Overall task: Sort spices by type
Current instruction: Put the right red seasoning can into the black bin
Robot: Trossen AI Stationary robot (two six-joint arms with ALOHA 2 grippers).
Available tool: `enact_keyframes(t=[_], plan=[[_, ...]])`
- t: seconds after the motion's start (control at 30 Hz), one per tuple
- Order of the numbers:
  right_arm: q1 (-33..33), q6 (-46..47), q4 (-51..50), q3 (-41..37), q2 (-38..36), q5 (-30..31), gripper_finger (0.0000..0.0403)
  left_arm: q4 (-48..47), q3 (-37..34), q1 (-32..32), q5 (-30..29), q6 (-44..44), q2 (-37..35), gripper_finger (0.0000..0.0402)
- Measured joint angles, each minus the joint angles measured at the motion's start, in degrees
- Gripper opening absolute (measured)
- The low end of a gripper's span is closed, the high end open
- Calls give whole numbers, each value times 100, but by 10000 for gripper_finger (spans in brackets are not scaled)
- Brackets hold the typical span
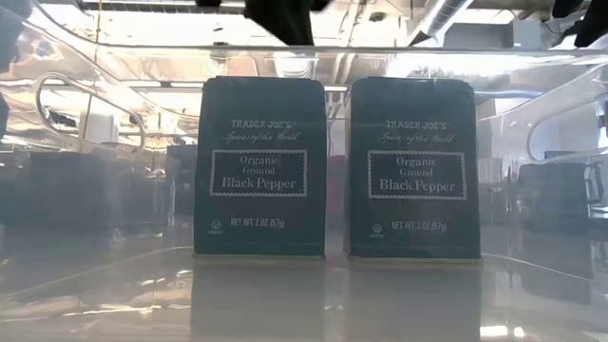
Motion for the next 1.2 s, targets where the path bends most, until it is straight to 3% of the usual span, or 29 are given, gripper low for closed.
enact_keyframes(t=[0.33,0.47,0.7,1.2], plan=[[0,4,2,0,0,-2,304,30,4,2,-199,-2098,-383,35],[0,4,19,0,0,-2,304,201,7,-1,-205,-3377,-313,35],[0,4,22,-2,0,-2,304,598,6,-2,-203,-4609,-228,35],[0,-291,170,-2,0,-2,304,1100,2,5,-205,-5424,-121,35]])
